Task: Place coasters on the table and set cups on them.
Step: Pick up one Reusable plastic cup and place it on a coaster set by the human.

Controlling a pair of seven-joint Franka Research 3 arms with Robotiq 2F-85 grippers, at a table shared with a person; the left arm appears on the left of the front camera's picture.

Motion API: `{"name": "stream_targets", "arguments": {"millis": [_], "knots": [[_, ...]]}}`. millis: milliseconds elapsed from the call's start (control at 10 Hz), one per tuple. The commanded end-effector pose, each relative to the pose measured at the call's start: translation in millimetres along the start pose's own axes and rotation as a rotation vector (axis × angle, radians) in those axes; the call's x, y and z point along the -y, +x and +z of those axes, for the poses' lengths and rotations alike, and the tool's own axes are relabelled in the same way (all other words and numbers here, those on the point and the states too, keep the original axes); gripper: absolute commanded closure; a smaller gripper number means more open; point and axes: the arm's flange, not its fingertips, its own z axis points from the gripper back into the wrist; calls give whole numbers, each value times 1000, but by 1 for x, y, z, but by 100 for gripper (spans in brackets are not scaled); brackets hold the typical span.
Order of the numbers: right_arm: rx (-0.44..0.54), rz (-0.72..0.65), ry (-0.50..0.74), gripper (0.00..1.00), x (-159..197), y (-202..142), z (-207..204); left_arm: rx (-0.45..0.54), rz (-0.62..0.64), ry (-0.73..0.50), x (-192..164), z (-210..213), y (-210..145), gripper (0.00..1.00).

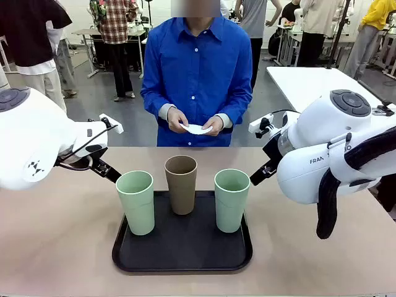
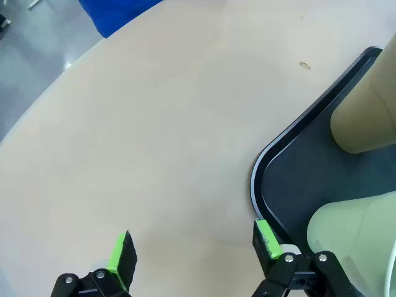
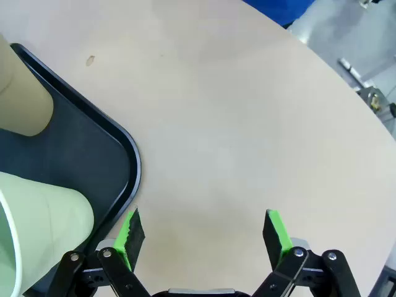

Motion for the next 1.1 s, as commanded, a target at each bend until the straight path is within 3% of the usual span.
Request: {"name": "stream_targets", "arguments": {"millis": [0,1000], "knots": [[0,0,0,0,0,0,0,0,0,0,0,0,0,0],[0,0,0,0,0,0,0,0,0,0,0,0,0,0]]}}
